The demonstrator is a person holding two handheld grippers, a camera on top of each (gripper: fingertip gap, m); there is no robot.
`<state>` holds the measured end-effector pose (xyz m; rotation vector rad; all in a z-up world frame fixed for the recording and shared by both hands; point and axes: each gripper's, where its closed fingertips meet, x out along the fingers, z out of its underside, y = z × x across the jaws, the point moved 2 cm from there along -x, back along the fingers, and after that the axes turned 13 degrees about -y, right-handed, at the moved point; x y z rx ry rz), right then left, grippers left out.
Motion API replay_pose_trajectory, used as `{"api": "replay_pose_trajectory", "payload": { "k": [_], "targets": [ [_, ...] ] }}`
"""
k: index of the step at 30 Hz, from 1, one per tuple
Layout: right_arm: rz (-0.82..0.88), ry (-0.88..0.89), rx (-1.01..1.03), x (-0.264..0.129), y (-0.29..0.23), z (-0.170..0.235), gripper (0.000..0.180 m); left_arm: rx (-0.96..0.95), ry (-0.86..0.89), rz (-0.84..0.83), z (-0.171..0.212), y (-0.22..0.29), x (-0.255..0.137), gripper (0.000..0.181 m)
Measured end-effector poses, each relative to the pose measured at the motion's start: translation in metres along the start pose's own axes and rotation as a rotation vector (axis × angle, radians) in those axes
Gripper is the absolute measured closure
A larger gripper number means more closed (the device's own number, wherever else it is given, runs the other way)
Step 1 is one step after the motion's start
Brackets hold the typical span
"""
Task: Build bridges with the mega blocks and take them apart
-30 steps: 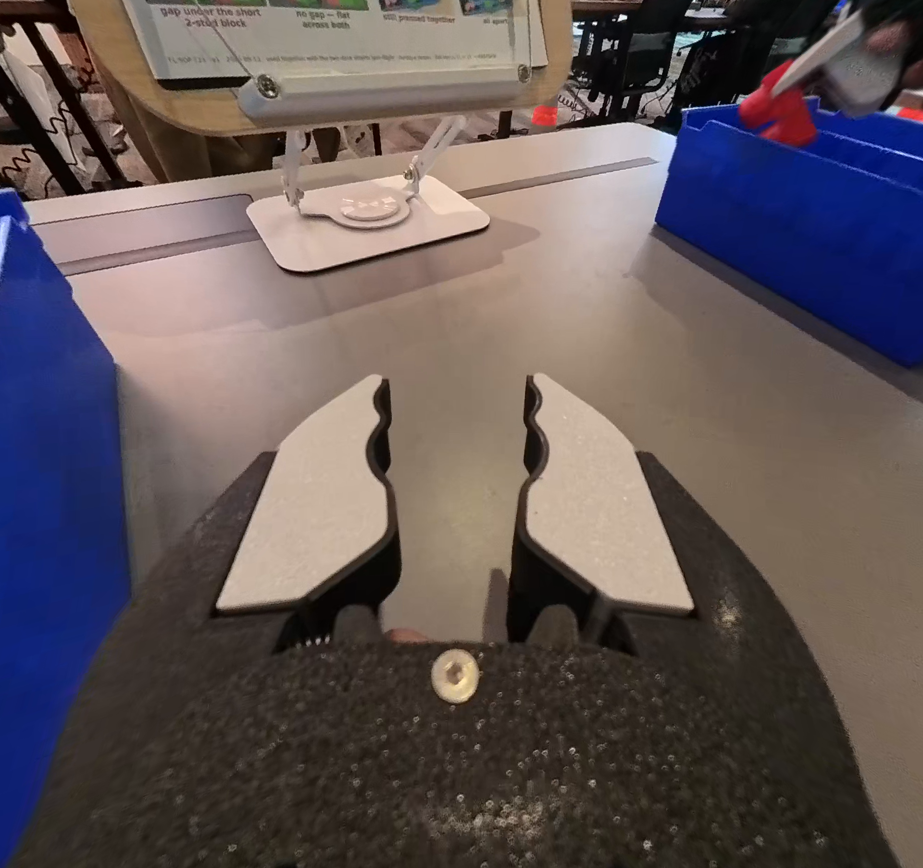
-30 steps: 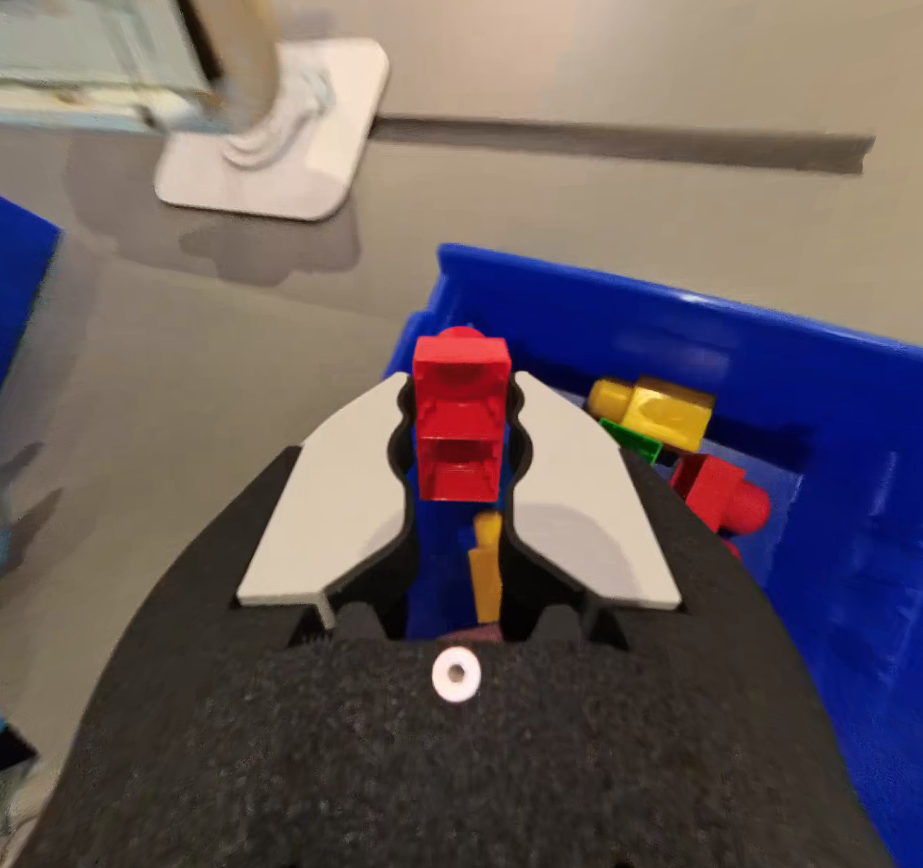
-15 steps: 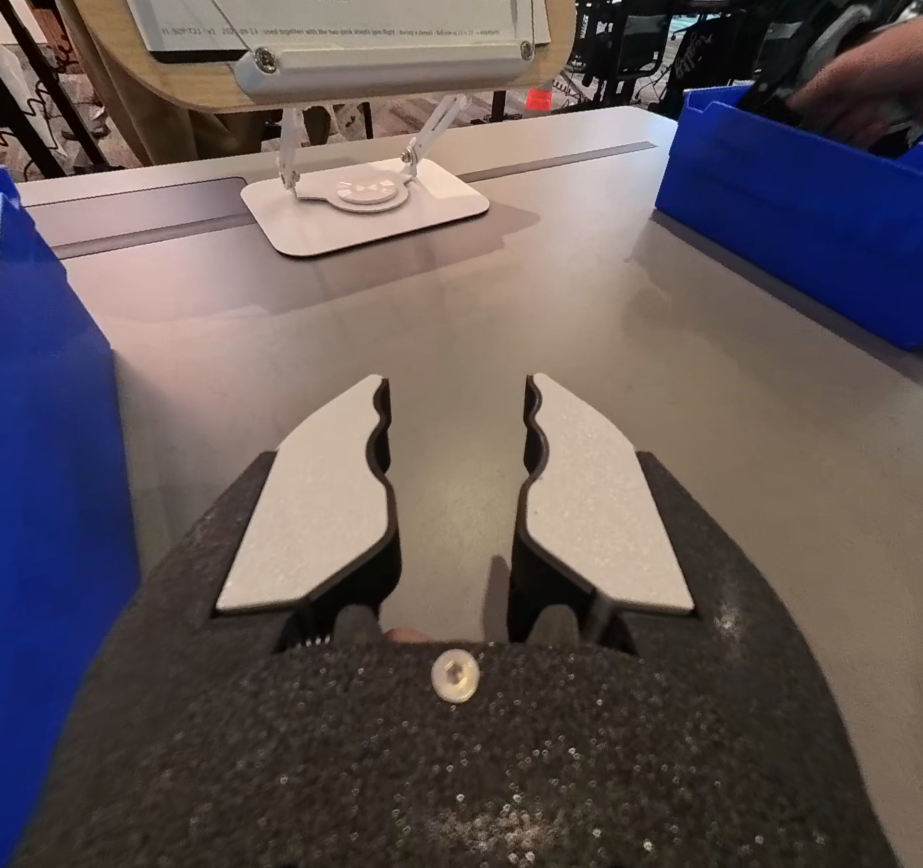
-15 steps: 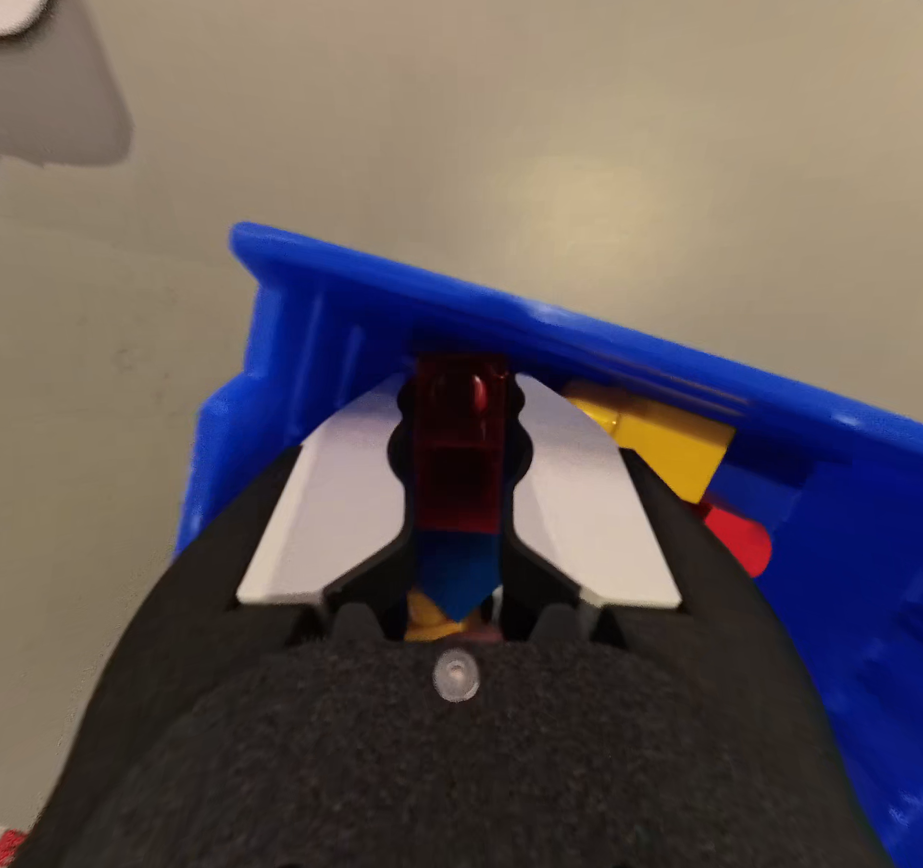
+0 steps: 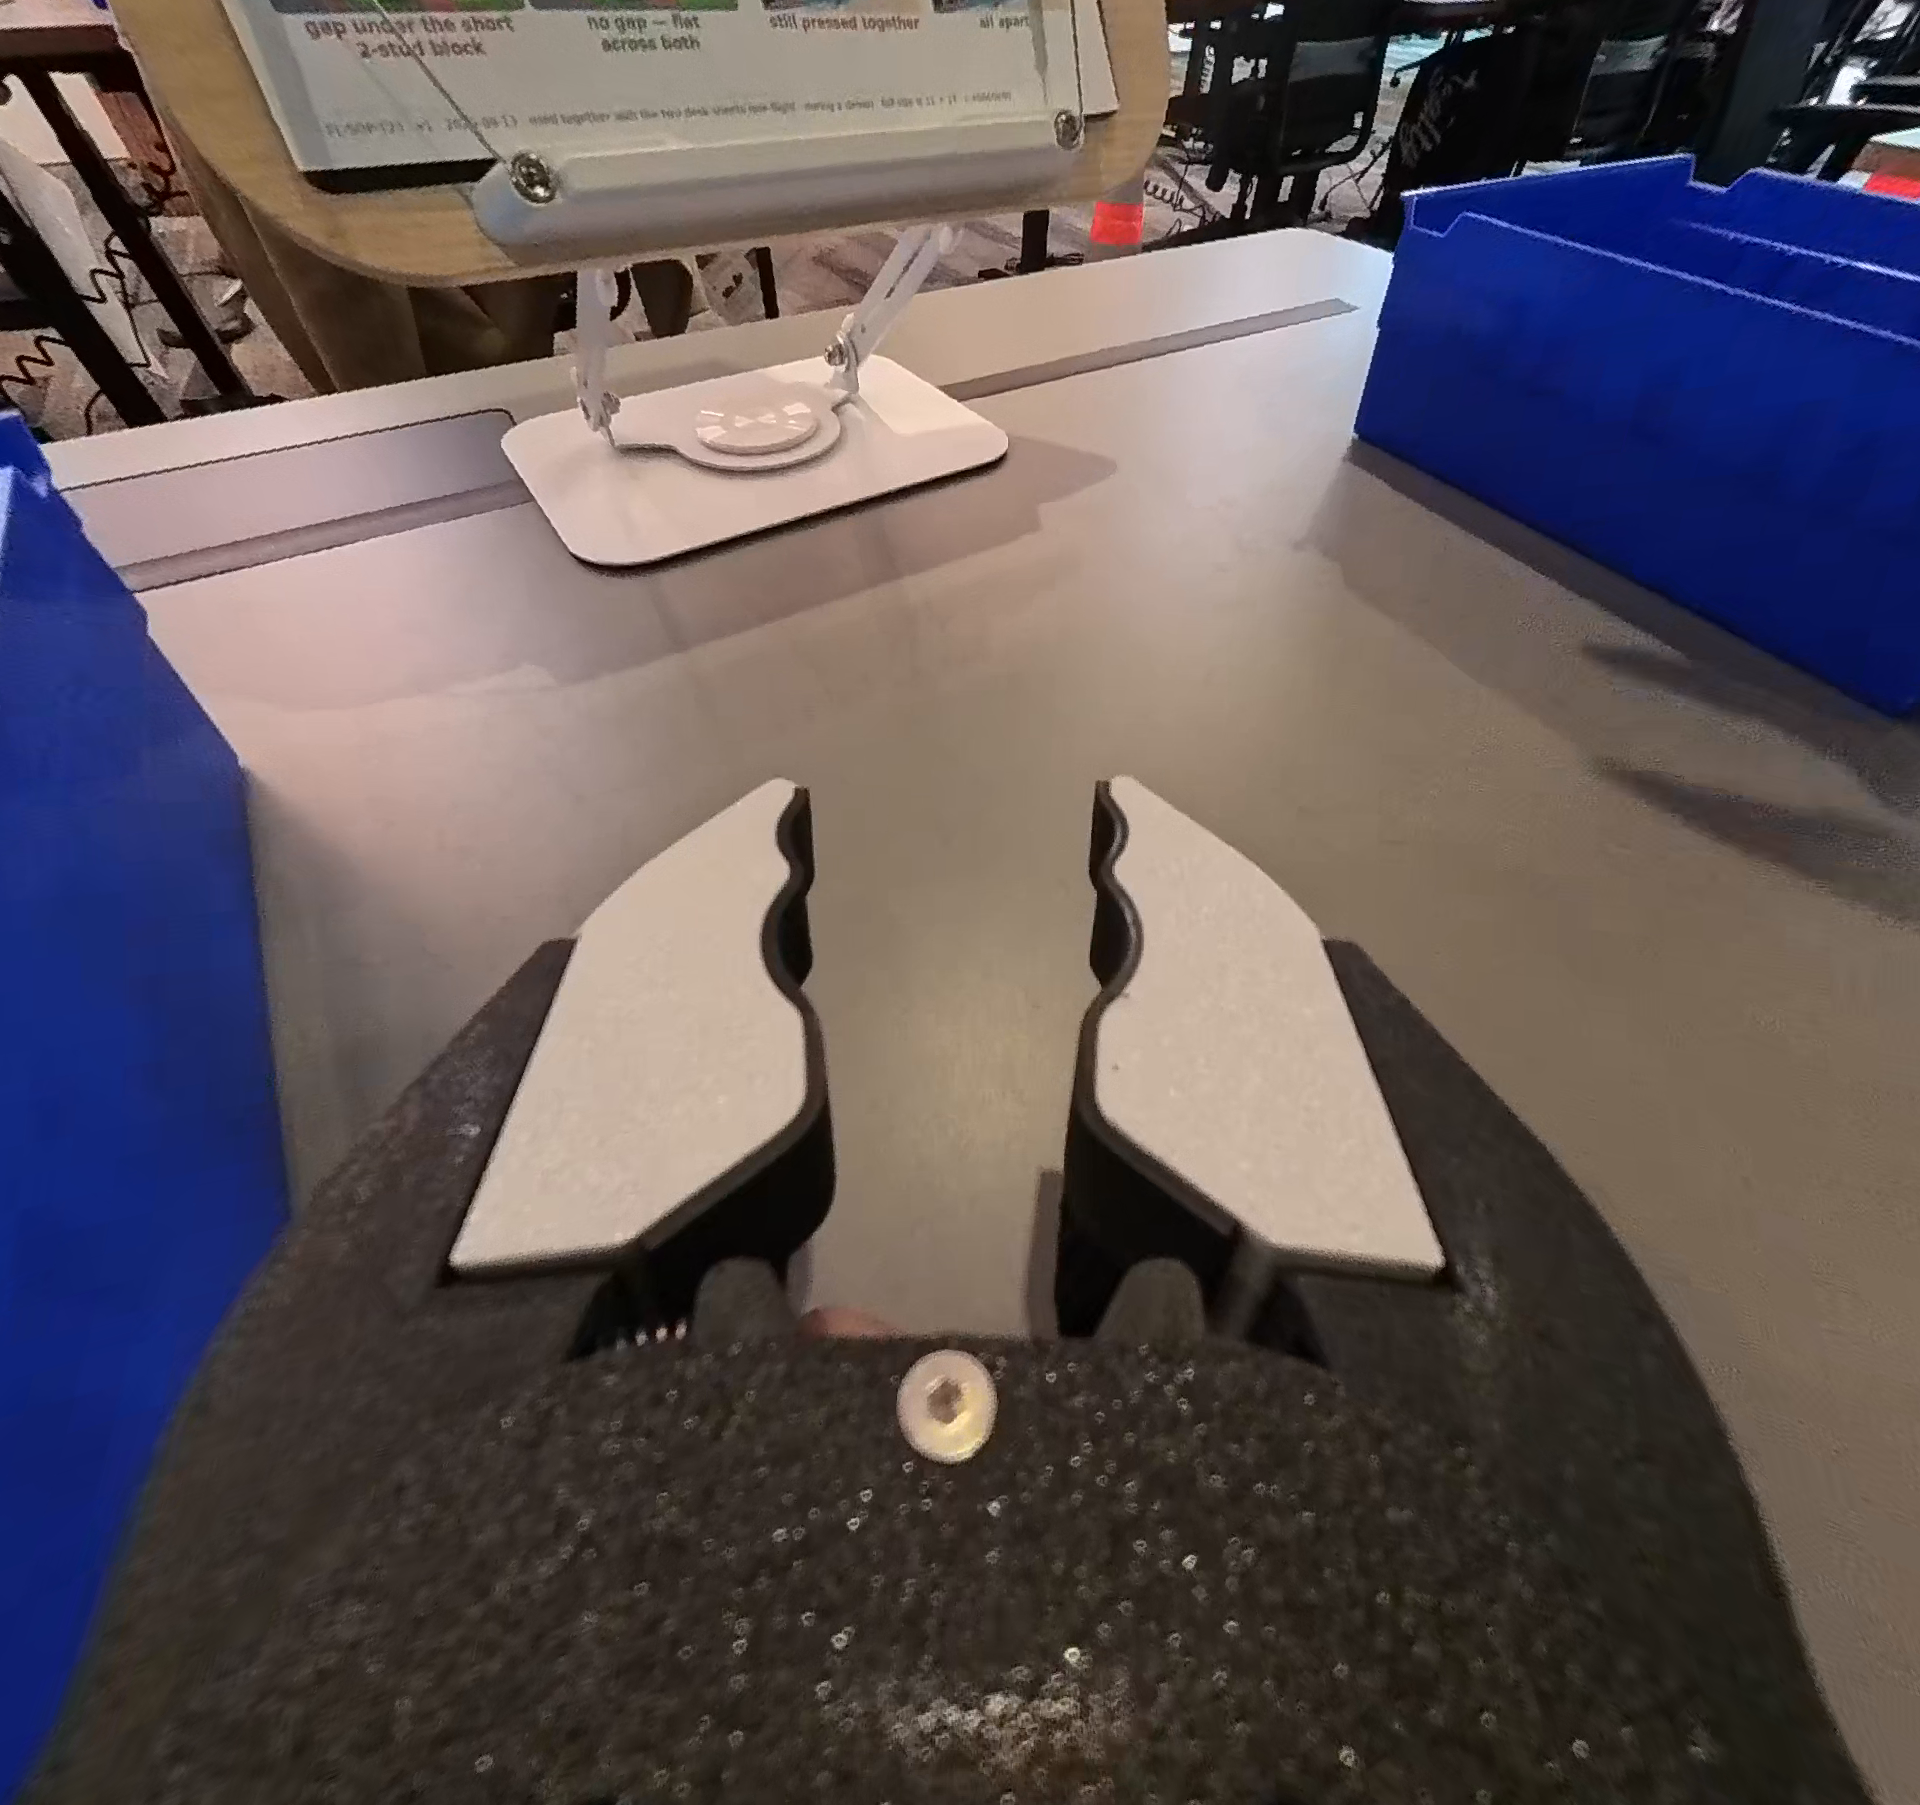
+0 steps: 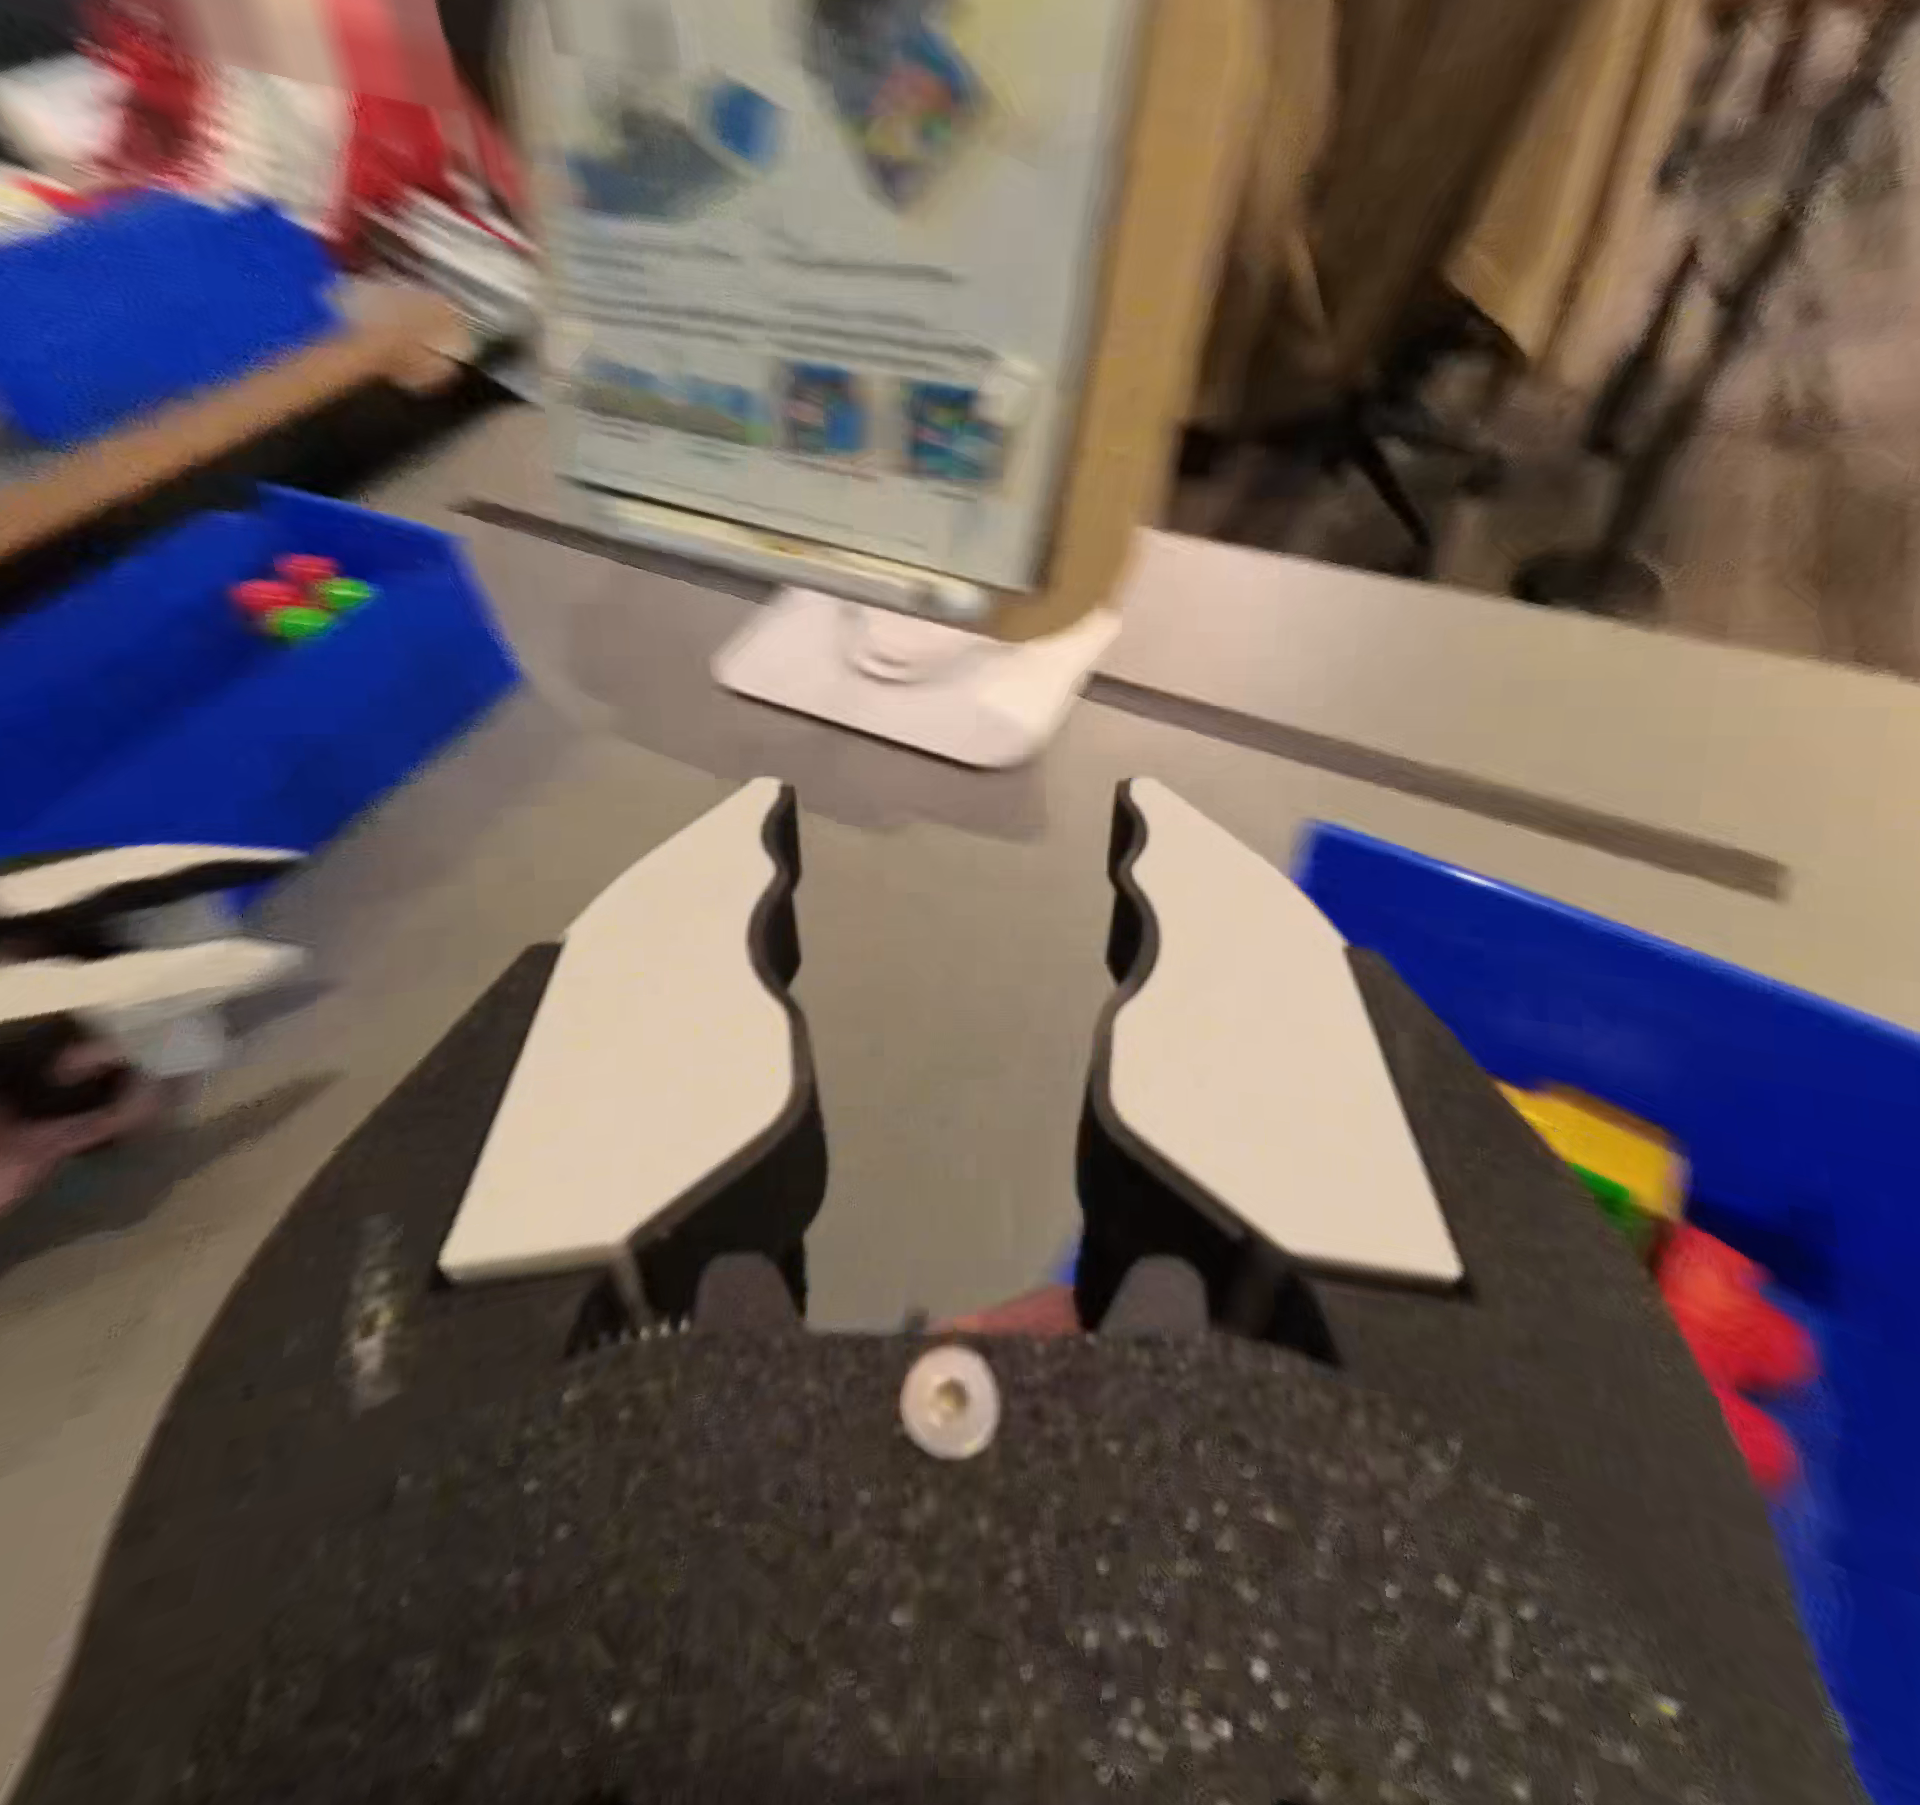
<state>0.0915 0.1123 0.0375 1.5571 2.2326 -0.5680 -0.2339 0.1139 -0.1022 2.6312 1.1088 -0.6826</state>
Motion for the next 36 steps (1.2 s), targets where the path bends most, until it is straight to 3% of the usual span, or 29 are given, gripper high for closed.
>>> {"api": "replay_pose_trajectory", "payload": {
  "k": [2, 5, 9, 14, 21, 25, 28, 31, 36],
  "targets": [
    [-0.148, 0.078, -0.049, -0.005, -0.064, 0.011, 0.121, 0.004, 0.007, -0.004, -0.001, 0.001, 0.000, 0.130],
    [-0.342, 0.100, -0.080, 0.018, -0.140, 0.053, 0.120, 0.011, 0.004, -0.007, 0.000, 0.004, 0.001, 0.130],
    [-0.371, 0.139, -0.177, 0.067, -0.184, 0.105, 0.125, 0.028, -0.016, 0.008, 0.002, 0.011, 0.003, 0.136],
    [-0.387, 0.203, -0.175, 0.068, -0.189, 0.115, 0.131, 0.033, -0.021, -0.021, 0.006, 0.007, 0.000, 0.134],
    [-0.383, 0.150, -0.090, 0.074, -0.173, 0.121, 0.127, -0.013, -0.039, -0.004, 0.008, 0.002, -0.001, 0.132],
    [-0.366, 0.142, -0.103, 0.074, -0.171, 0.123, 0.128, -0.045, -0.131, -0.022, -0.009, -0.004, -0.028, 0.125],
    [-0.384, 0.146, -0.099, 0.073, -0.174, 0.122, 0.128, -0.062, -0.291, -0.101, -0.022, -0.033, -0.068, 0.115],
    [-0.422, 0.151, -0.089, 0.069, -0.179, 0.122, 0.128, -0.145, -0.373, -0.131, -0.041, -0.073, -0.096, 0.118],
    [-0.453, 0.149, -0.097, 0.067, -0.185, 0.122, 0.129, -0.302, -0.525, -0.246, -0.040, -0.149, -0.088, 0.119]
  ]
}}
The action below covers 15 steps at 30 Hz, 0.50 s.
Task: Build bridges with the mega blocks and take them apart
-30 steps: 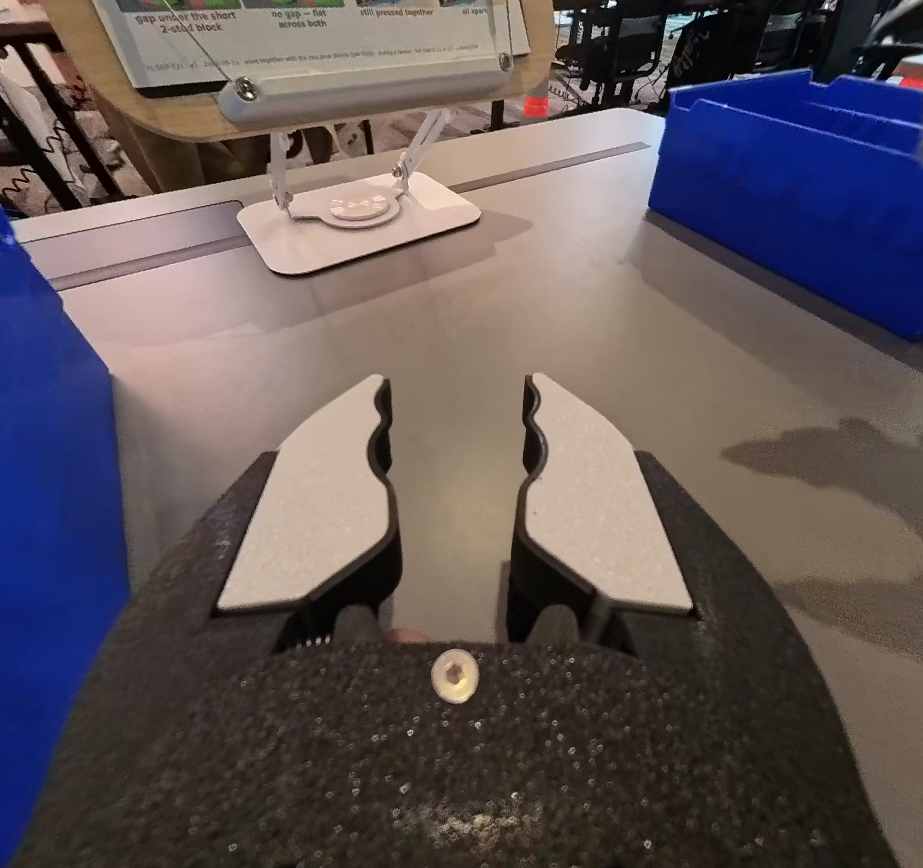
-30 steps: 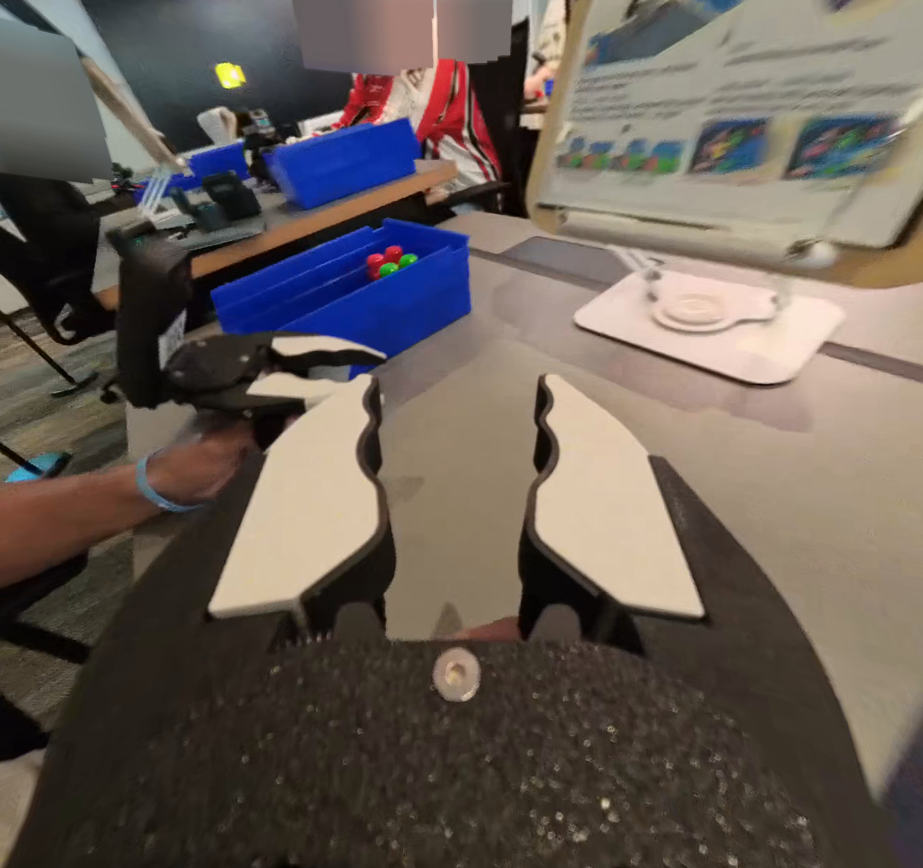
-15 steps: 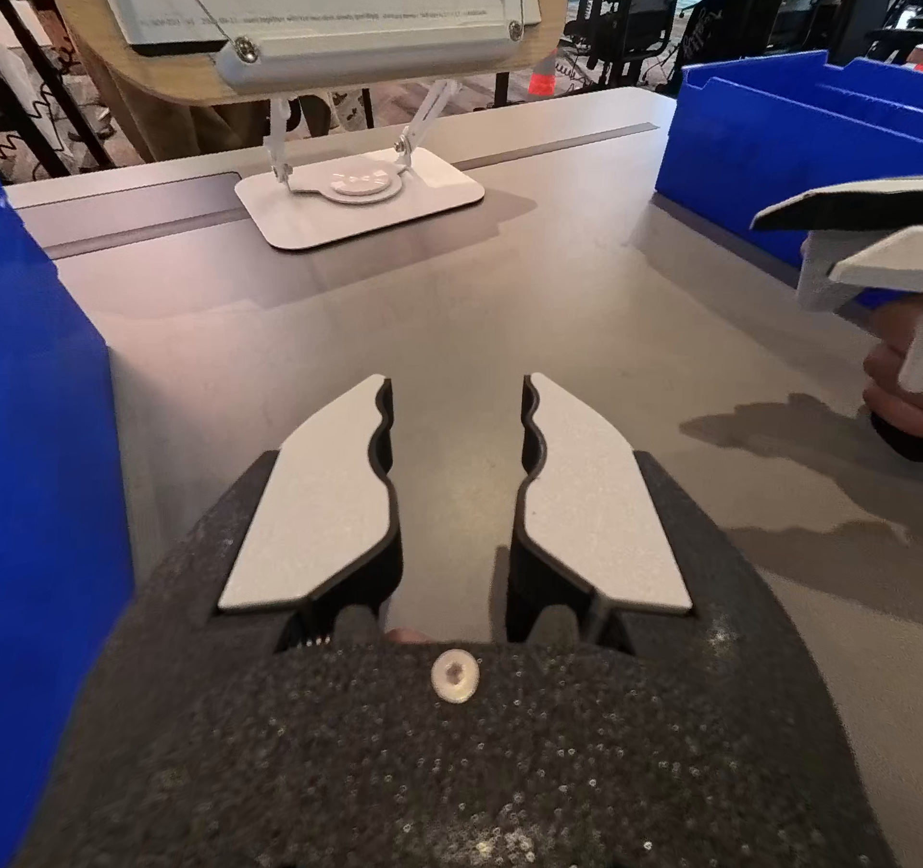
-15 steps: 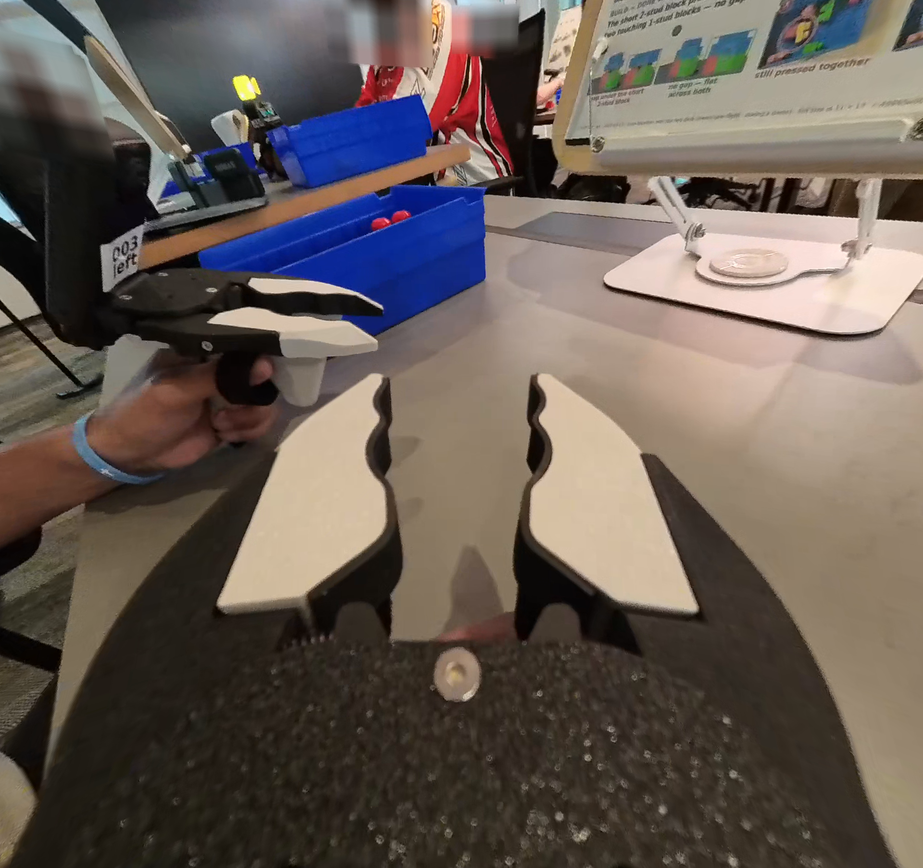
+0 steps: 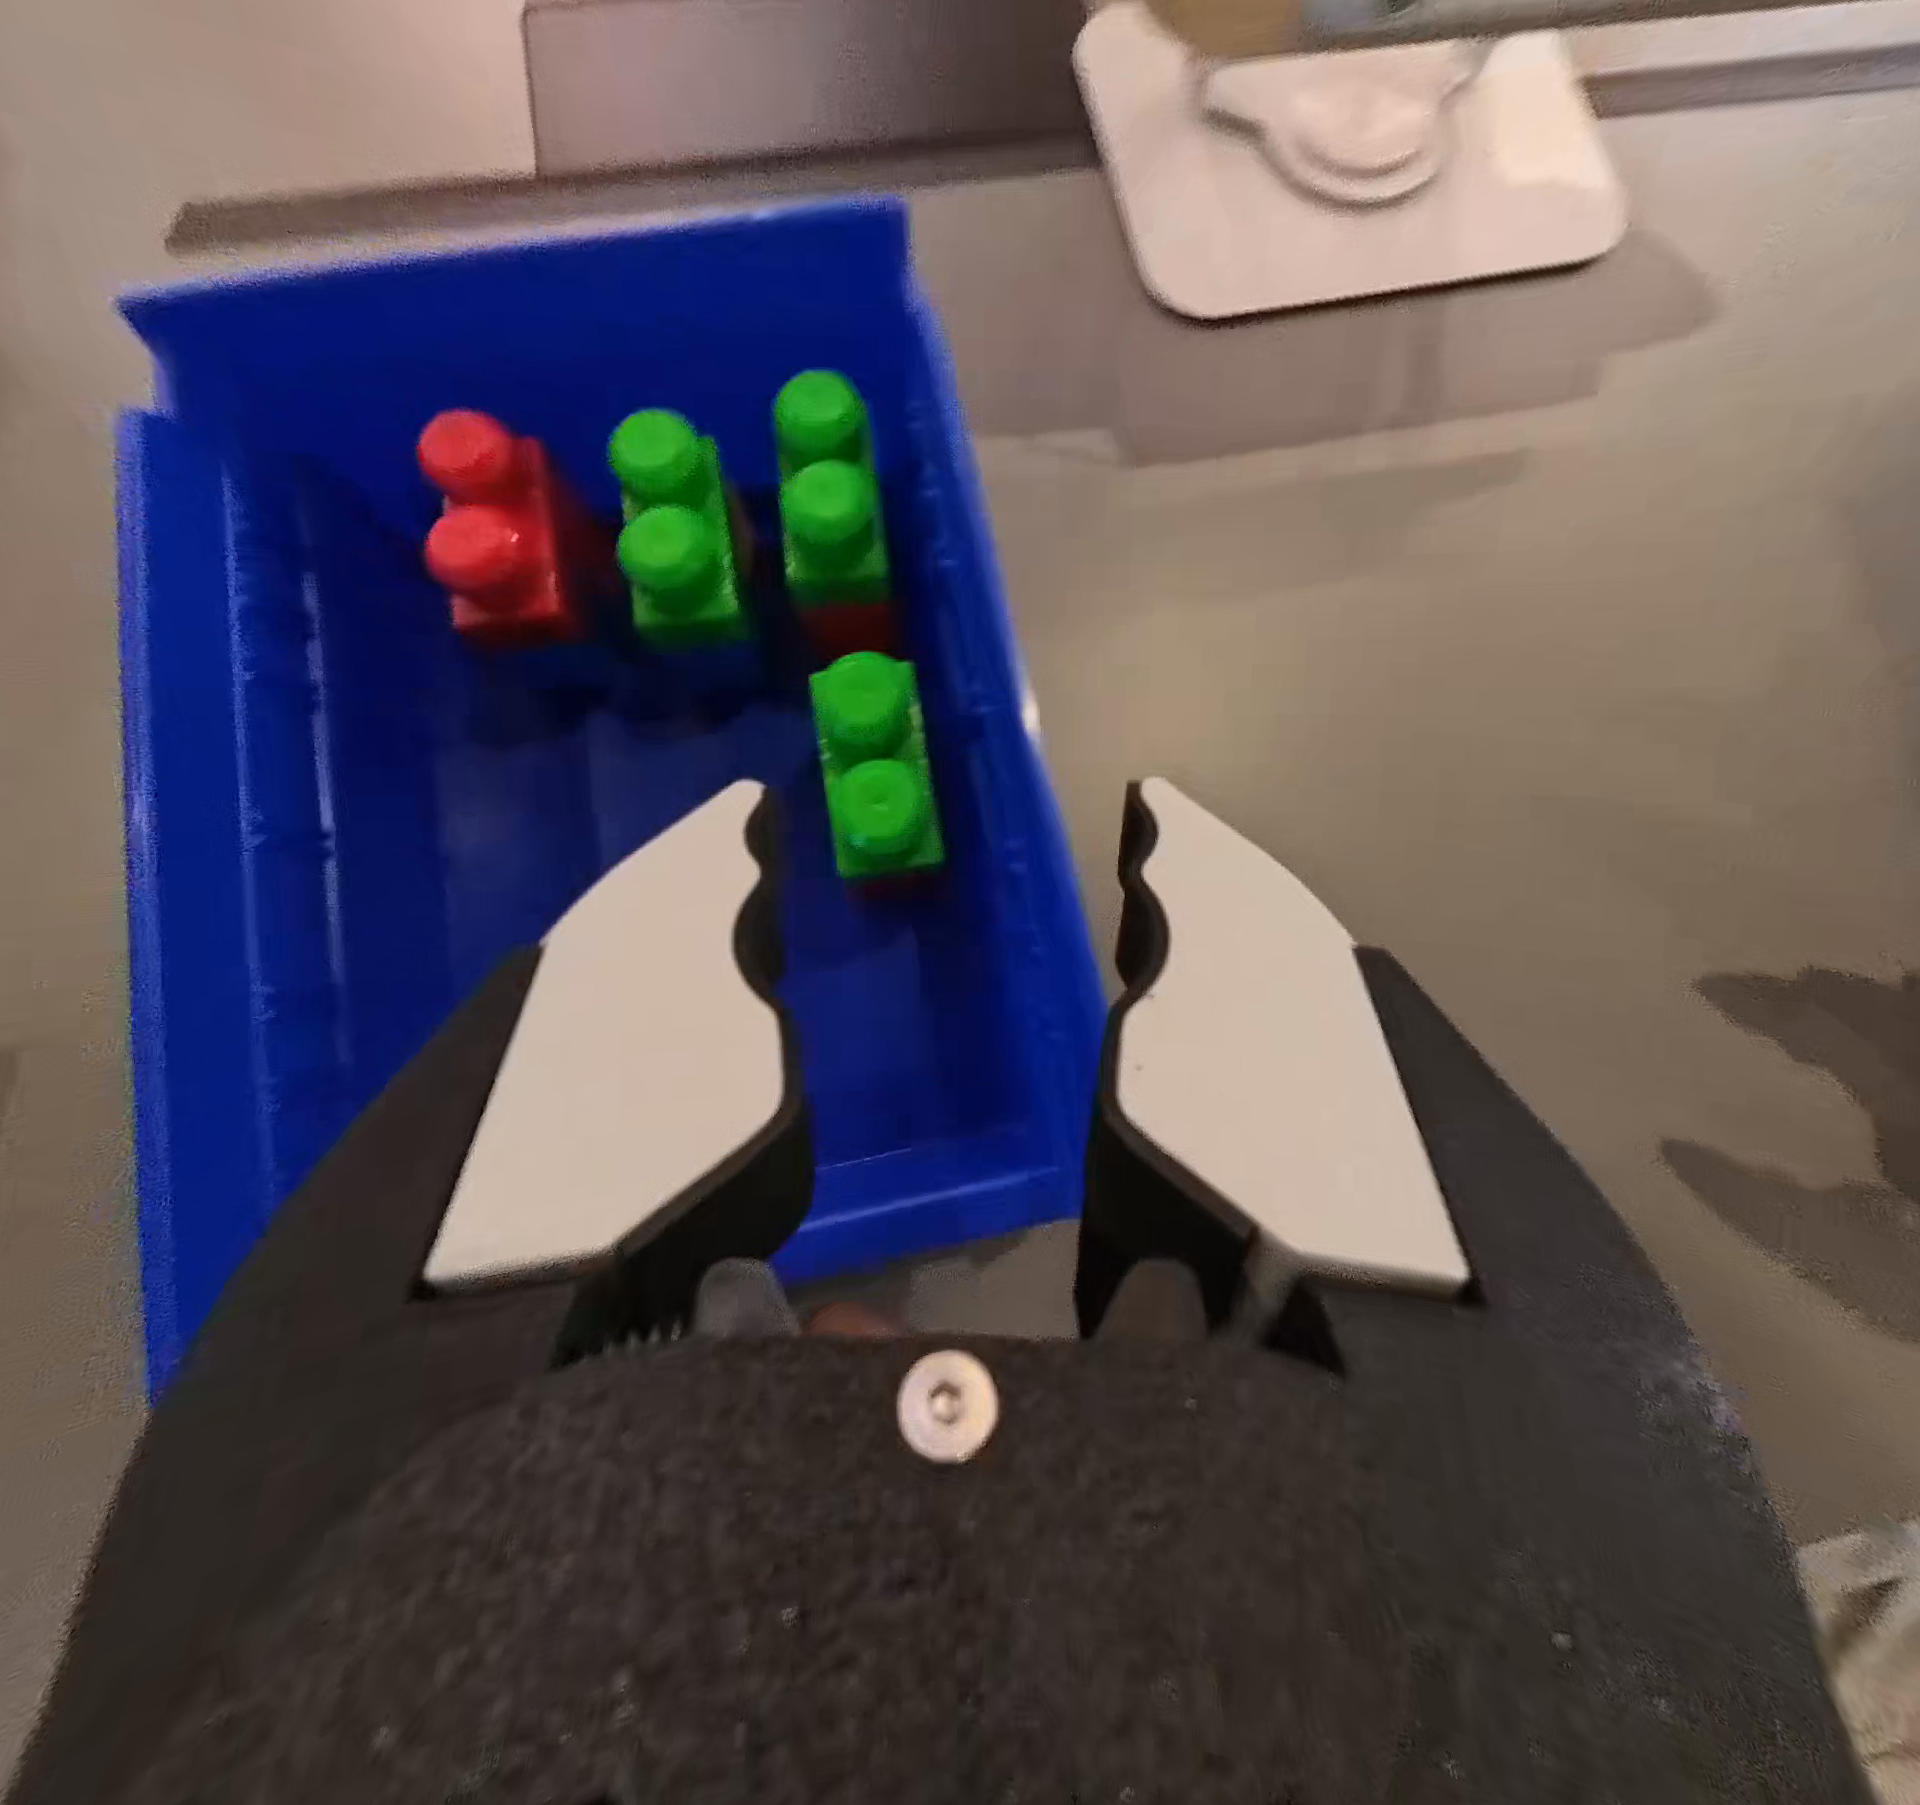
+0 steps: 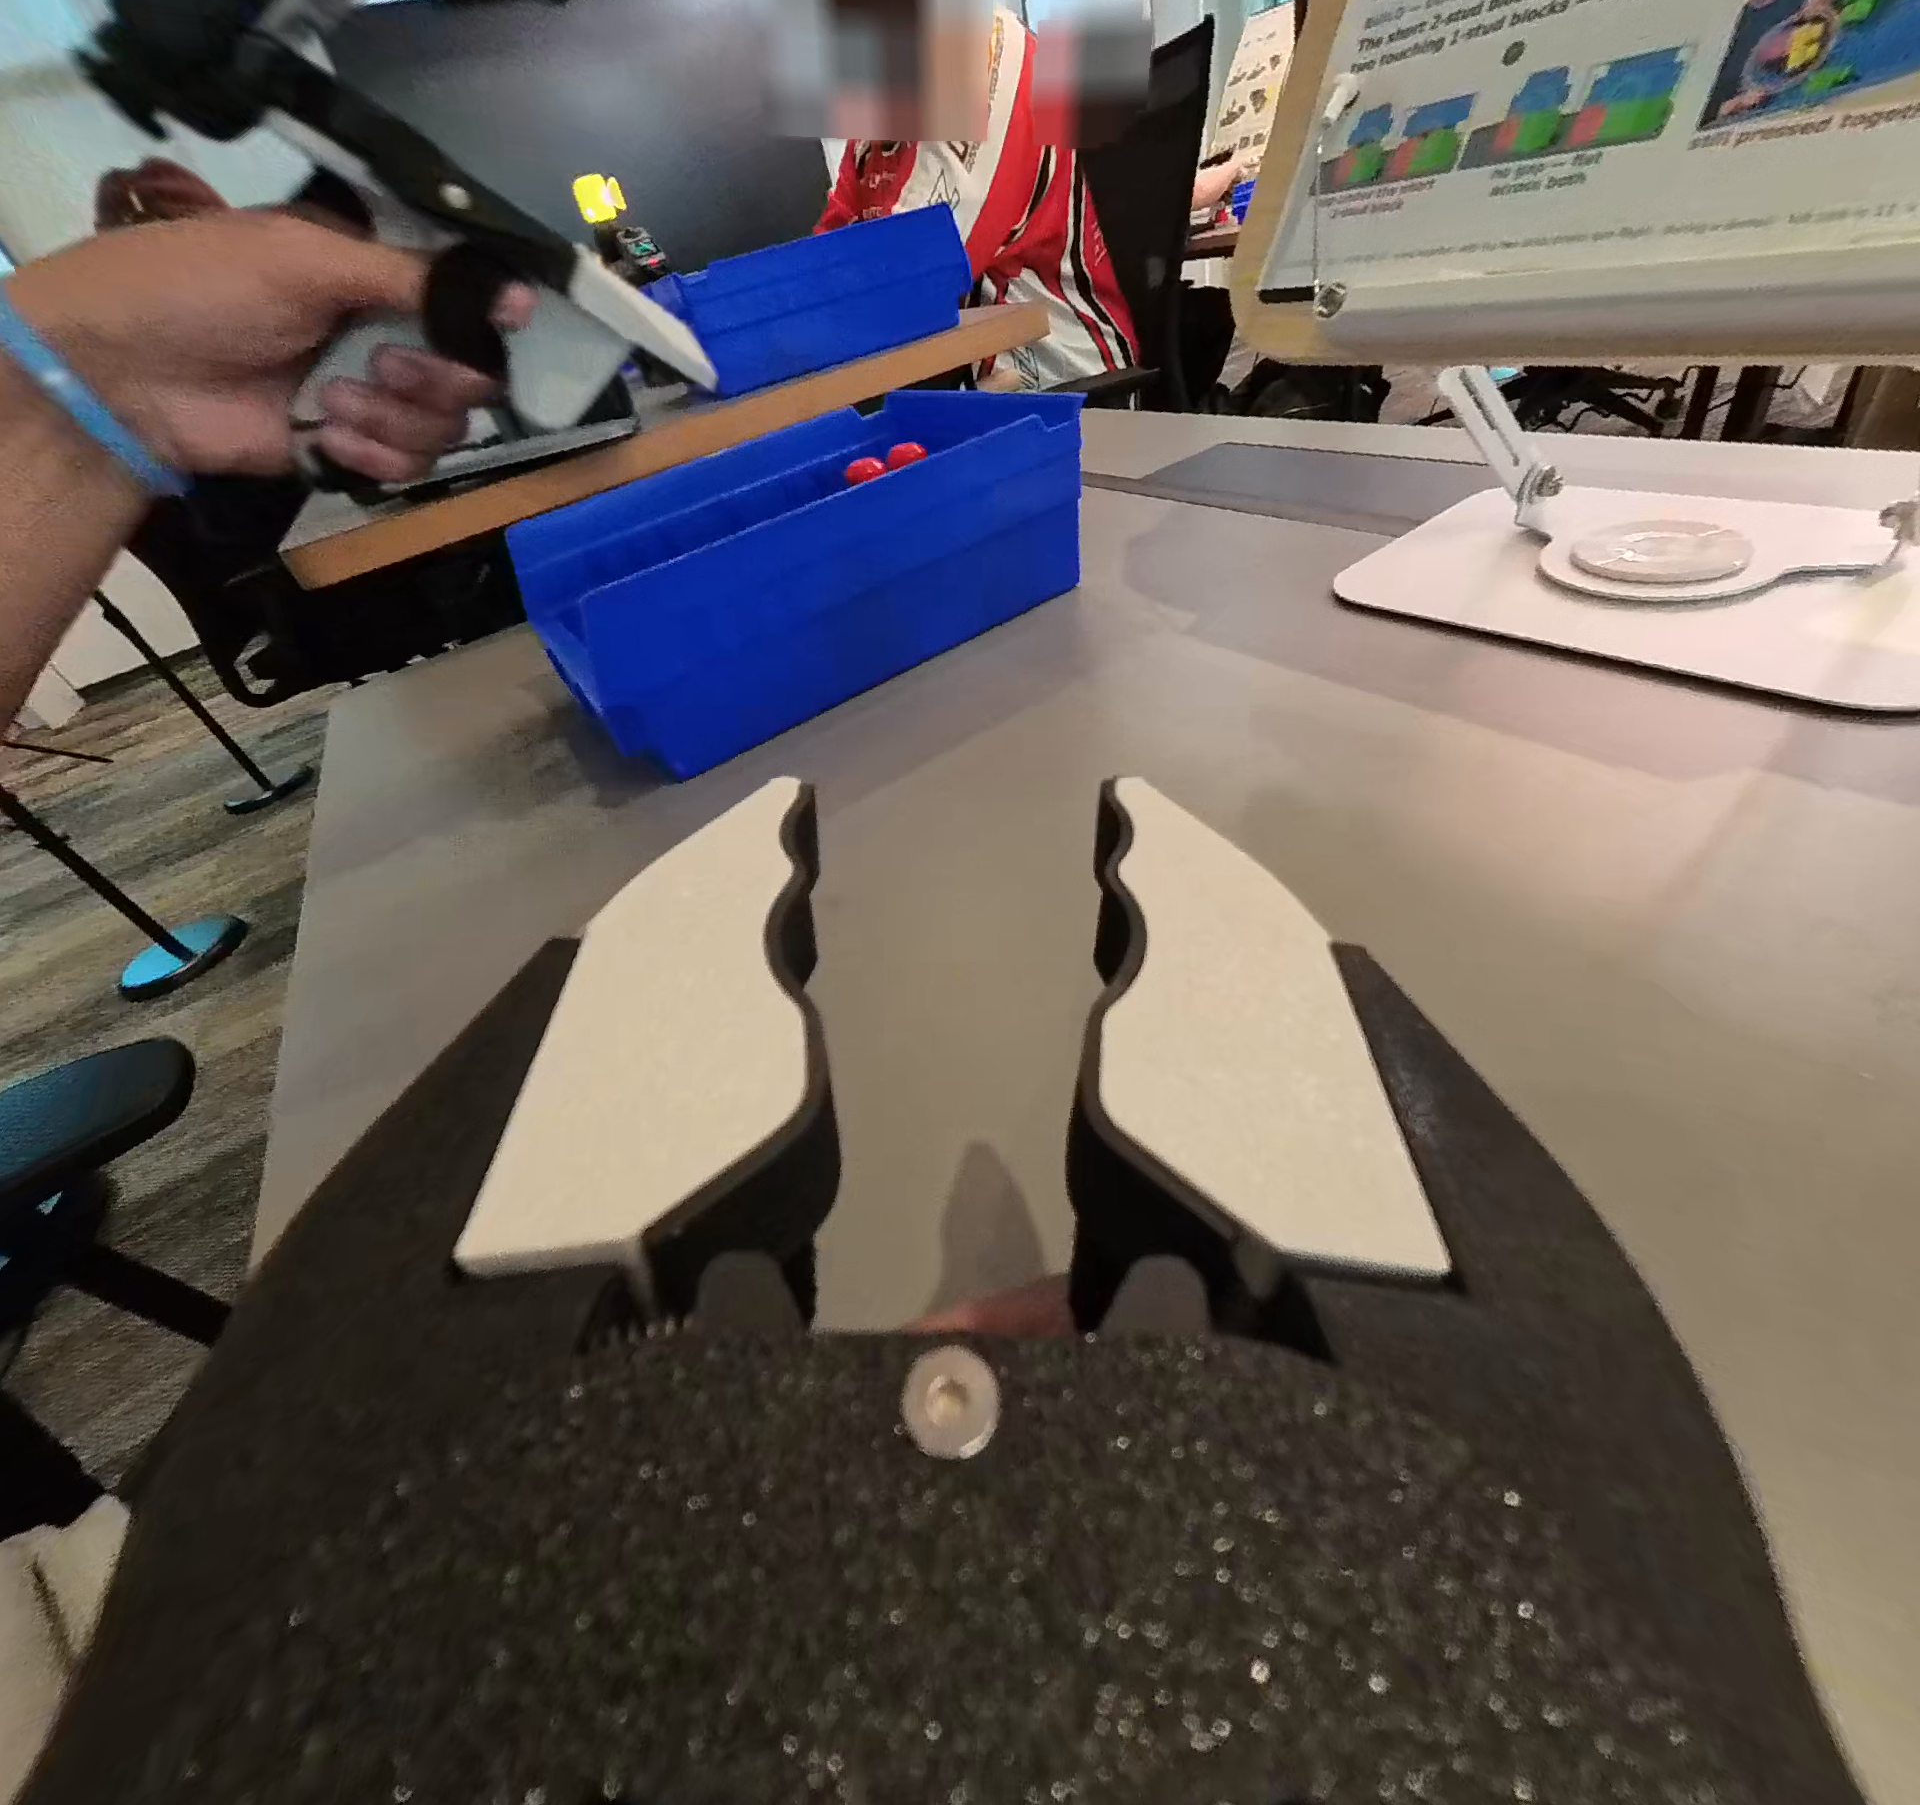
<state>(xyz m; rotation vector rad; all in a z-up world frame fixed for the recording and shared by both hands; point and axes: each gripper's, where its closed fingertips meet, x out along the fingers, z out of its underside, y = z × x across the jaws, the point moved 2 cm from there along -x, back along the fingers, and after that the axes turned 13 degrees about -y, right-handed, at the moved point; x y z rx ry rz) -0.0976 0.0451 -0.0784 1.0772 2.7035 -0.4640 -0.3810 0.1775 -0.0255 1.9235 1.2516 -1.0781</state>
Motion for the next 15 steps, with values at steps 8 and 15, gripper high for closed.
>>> {"api": "replay_pose_trajectory", "payload": {
  "k": [8, 15],
  "targets": [
    [-0.035, -0.021, 0.015, 0.004, -0.003, 0.002, 0.129, -0.133, -0.294, 0.058, 0.005, -0.020, 0.067, 0.117],
    [-0.034, -0.037, 0.017, 0.002, -0.001, 0.005, 0.129, -0.132, -0.445, -0.017, 0.011, -0.028, 0.094, 0.116]
  ]
}}
